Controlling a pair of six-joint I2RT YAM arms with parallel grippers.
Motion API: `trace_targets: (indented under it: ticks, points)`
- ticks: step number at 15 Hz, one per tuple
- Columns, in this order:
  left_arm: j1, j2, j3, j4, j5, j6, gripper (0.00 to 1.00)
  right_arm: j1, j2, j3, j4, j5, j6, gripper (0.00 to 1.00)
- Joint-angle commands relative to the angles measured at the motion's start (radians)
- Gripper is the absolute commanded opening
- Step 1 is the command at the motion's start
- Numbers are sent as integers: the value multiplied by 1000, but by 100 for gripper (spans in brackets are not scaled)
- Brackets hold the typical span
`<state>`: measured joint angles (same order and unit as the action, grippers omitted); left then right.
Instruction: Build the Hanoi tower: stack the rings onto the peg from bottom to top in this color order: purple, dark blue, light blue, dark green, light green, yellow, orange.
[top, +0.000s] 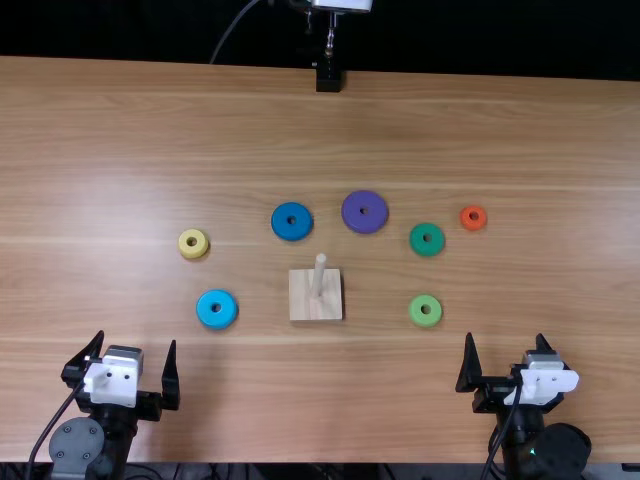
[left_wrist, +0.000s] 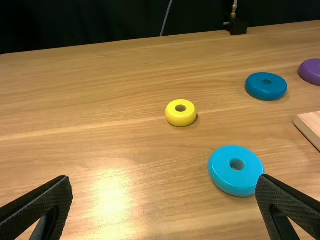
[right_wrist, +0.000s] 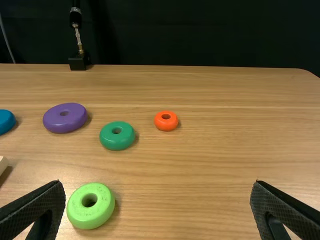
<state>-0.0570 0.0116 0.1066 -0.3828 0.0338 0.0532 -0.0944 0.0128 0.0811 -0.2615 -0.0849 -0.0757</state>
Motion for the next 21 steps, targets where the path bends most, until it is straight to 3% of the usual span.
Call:
trace_targets:
  ticks: [1, 9, 11, 16, 20, 21]
  points:
    - [13, -12, -107, -76, 9, 17, 100, -11, -13, -64, -75, -5, 2, 100]
    - [13, -12, -107, -76, 9, 17, 100, -7, -13, -44, -38, -2, -3, 100]
    - [13, -12, -107, -76, 9, 17, 100, -2, -13, 89, -10, 0, 8, 100]
    - [13, -12, -107, -76, 9, 17, 100, 84, 223, 417, -19, 0, 9, 100]
    - [13, -12, -107, -76, 9, 17, 100, 171, 564, 772, -141, -2, 9, 100]
    - [13, -12, -107, -74, 9, 17, 100, 213, 676, 887, -174, -2, 33, 100]
